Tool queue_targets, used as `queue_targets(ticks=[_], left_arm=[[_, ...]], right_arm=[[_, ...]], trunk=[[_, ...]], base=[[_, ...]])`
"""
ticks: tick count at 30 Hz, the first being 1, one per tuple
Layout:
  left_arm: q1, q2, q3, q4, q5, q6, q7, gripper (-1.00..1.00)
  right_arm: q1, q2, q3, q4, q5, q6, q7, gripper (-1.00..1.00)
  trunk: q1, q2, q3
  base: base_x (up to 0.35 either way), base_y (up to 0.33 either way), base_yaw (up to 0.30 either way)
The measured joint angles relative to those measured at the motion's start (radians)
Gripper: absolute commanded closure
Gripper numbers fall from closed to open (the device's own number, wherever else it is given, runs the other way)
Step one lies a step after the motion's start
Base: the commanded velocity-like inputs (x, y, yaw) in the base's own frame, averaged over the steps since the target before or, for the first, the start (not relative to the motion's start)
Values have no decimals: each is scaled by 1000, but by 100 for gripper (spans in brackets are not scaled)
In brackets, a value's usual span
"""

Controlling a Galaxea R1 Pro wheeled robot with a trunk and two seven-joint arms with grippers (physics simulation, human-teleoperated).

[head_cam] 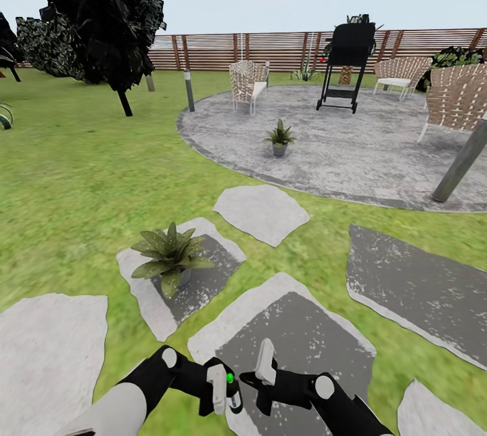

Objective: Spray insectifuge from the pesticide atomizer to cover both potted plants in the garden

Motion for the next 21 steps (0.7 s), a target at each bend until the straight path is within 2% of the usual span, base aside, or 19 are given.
queue_targets(ticks=[21], left_arm=[[-1, -11, 0, 1, 2, -2, -1, 100]], right_arm=[[0, 0, 0, 0, 0, 0, 0, 100]], trunk=[[0, 0, 0]], base=[[0, 0, 0]])
